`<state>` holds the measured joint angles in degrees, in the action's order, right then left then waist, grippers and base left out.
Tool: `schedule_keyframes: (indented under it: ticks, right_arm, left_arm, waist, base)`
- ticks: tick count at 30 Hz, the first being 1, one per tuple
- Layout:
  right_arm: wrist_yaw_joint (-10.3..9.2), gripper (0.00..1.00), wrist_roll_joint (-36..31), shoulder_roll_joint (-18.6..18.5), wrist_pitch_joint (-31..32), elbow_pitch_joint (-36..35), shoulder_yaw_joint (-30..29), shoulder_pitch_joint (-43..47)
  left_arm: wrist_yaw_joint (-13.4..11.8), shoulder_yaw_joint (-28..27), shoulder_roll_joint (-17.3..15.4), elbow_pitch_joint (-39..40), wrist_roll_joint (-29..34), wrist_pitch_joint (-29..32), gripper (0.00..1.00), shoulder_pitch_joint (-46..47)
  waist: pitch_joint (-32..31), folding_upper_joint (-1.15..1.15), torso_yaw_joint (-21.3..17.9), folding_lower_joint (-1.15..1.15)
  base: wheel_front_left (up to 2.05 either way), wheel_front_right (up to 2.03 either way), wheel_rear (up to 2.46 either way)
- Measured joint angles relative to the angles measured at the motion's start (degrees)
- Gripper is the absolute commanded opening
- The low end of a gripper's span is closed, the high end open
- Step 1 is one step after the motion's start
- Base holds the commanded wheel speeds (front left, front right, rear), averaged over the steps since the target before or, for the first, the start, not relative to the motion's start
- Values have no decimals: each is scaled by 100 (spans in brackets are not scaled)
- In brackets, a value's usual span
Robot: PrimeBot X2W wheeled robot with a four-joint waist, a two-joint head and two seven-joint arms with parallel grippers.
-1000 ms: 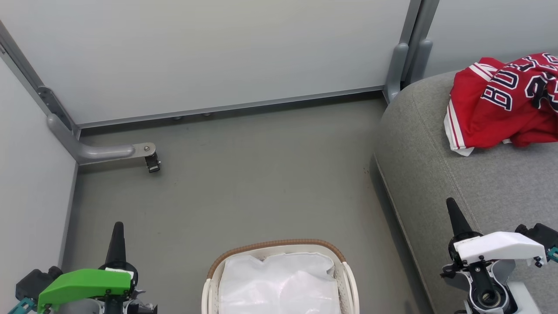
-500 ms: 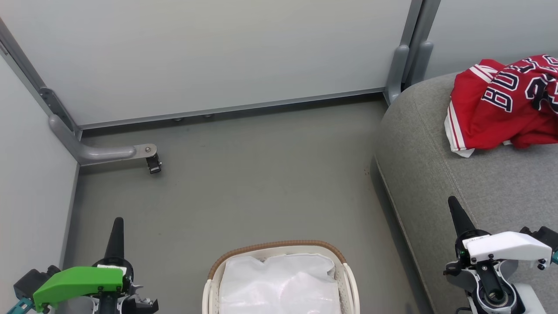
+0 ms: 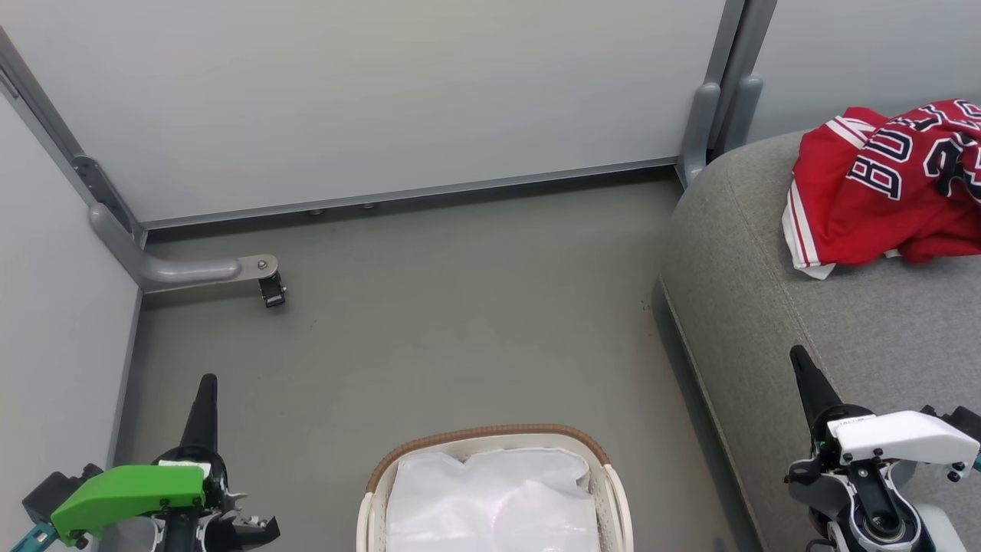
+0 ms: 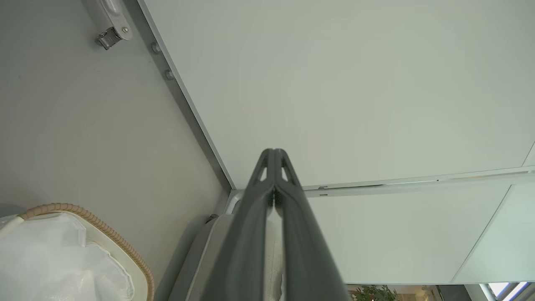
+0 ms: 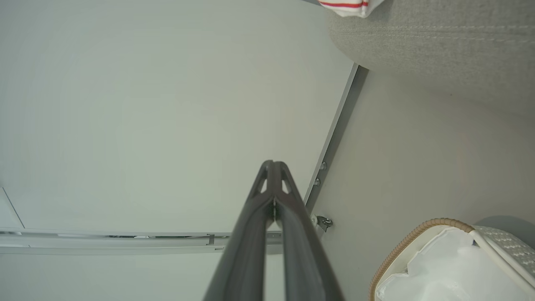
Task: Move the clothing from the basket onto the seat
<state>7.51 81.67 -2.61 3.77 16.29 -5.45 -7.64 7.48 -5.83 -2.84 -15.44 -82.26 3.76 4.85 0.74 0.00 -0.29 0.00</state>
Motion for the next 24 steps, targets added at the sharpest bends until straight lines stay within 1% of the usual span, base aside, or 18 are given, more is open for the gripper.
schedule_keyframes:
  ticks: [24]
  right_arm:
    - [0,0,956,-8,252,-207,-93,107]
  left_arm:
    - [0,-59,1,126,-887,261,0,86]
  waist:
    - [-51,0,26,0]
  base:
    - [0,0,0]
